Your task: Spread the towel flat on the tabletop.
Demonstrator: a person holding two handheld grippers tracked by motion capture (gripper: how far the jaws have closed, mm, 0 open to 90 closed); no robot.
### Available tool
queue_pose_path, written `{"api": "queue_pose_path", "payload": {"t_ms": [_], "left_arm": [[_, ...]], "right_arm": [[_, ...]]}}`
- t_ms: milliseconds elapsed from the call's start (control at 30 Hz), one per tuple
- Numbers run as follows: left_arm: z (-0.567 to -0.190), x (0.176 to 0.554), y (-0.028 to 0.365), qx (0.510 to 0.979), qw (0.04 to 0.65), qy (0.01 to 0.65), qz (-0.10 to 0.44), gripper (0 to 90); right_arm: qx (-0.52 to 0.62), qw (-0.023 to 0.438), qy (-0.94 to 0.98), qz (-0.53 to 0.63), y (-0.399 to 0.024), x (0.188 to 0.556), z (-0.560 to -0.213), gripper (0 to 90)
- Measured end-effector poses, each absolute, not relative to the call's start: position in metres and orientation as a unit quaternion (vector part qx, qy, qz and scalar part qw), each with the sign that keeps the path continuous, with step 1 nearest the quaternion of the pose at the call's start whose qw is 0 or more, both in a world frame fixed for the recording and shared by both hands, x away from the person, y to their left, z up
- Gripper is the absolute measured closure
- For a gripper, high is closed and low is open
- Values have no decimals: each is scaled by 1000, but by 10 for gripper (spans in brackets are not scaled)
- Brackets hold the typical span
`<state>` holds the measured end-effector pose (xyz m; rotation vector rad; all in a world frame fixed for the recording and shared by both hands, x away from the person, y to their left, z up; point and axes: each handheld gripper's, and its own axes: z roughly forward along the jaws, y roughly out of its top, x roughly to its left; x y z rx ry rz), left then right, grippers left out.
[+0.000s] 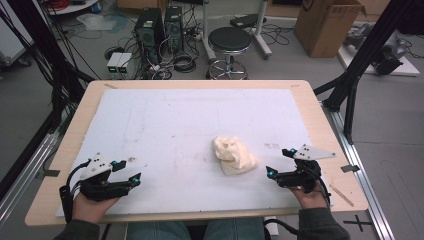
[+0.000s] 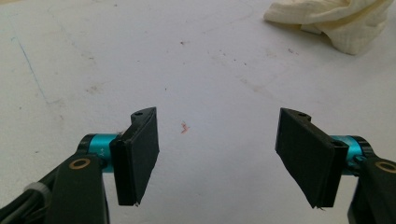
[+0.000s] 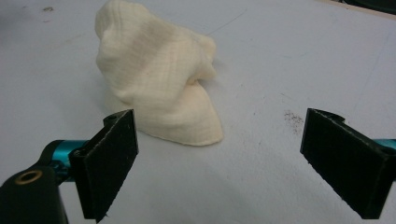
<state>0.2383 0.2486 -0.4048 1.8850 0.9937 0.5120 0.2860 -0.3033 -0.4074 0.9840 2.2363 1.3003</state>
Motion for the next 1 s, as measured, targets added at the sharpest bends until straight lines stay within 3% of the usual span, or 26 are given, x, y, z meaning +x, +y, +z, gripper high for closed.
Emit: {"api": "queue_pose_path", "payload": {"t_ms": [500, 1000], "left_arm": [[-404, 240, 245, 764, 460, 400, 210, 305], [-404, 241, 248, 762, 461, 403, 212, 305]], "right_arm": [[321, 170, 803, 472, -282, 299, -381, 105], [276, 138, 833, 459, -229, 324, -359, 105]]}}
